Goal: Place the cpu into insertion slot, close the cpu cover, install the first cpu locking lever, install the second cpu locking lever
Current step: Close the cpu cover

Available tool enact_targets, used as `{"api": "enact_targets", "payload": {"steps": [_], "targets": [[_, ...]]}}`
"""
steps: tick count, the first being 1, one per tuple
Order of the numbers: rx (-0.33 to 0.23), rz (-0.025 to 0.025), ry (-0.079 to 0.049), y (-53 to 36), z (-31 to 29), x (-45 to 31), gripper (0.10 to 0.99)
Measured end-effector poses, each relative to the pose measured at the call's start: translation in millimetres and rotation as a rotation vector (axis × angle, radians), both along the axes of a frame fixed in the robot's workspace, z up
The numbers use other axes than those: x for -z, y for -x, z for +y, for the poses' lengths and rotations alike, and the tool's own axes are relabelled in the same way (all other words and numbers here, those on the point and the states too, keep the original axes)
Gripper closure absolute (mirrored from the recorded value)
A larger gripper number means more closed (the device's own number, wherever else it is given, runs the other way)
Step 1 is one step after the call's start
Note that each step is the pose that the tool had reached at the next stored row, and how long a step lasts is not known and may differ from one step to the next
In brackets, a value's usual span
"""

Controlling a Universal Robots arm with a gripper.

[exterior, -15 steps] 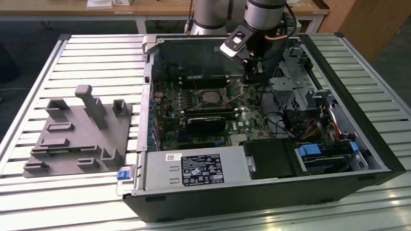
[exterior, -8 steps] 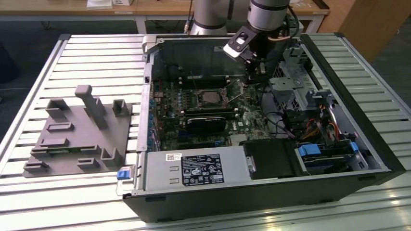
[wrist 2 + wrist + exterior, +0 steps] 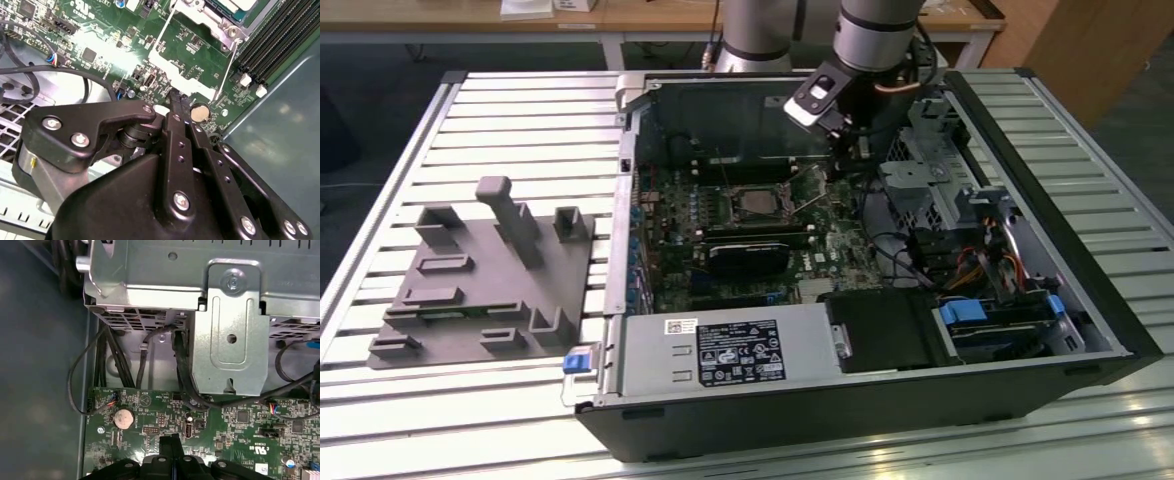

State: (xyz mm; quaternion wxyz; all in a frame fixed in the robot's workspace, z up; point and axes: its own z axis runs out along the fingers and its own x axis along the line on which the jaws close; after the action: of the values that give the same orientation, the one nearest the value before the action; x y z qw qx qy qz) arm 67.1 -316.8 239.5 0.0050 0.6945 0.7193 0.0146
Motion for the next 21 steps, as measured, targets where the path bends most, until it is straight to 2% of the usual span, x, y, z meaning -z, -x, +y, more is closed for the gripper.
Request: {"api": "enact_targets", "payload": {"steps": [4, 10, 21], "targets": [[0.0, 0.0001, 0.0, 8.1, 0.0, 0.6, 0.98], [0.0, 0.0001, 0.0, 29.7, 0.0, 1.0, 0.98], [0.0, 0.0001, 0.0, 51.9, 0.0, 2.5, 0.98]]}}
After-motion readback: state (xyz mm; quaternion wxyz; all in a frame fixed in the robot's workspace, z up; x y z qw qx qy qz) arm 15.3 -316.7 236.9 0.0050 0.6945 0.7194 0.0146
